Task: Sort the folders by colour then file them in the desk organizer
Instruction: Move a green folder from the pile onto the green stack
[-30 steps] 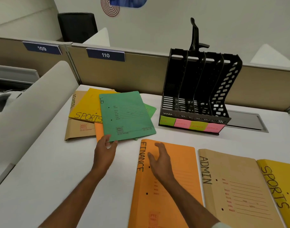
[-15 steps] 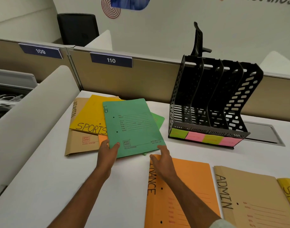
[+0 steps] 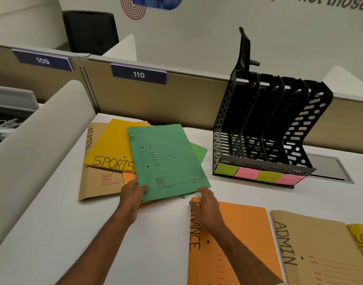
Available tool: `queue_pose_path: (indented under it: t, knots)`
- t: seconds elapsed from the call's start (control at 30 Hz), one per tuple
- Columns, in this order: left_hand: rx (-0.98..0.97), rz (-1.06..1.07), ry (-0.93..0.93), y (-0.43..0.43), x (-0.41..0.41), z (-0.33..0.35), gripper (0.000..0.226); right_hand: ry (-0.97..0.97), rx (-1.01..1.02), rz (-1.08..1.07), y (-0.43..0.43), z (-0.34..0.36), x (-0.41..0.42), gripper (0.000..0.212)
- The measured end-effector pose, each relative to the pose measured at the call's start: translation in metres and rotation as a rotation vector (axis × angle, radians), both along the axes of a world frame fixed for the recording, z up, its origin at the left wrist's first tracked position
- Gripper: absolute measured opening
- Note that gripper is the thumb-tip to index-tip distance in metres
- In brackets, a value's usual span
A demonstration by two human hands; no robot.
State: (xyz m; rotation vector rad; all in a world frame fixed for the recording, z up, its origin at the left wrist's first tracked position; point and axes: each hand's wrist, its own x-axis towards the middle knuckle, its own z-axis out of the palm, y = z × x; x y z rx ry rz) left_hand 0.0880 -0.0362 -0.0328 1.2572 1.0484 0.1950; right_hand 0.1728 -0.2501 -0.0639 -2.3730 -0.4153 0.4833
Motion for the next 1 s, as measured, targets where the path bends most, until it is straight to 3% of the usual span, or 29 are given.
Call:
queue_pose_path:
  t: [0.33,0.43,0.63,0.87,1.0]
  knots:
    - [-0.046,-0.019,-0.091,0.008,-0.036,0.021,0.031,-0.035,0.295,-0.146,-0.008,0.023,-0.017,0.037]
    - [-0.058,-0.056,-0.1,0.009,-0.063,0.022,0.033,-0.027,0.309,-0.195,-0.017,0.031,-0.025,0.043]
    - [-0.084,-0.145,-0.098,-0.003,-0.13,0.019,0.031,0.159,0.405,-0.299,-0.048,0.047,-0.051,0.051]
    - [-0.118,-0.258,-0.126,-0.047,-0.201,0.025,0.031,0.435,0.501,-0.336,-0.099,0.06,-0.102,0.04]
    - [-0.129,-0.322,-0.121,-0.078,-0.236,0.031,0.031,0.487,0.556,-0.358,-0.123,0.062,-0.137,0.033]
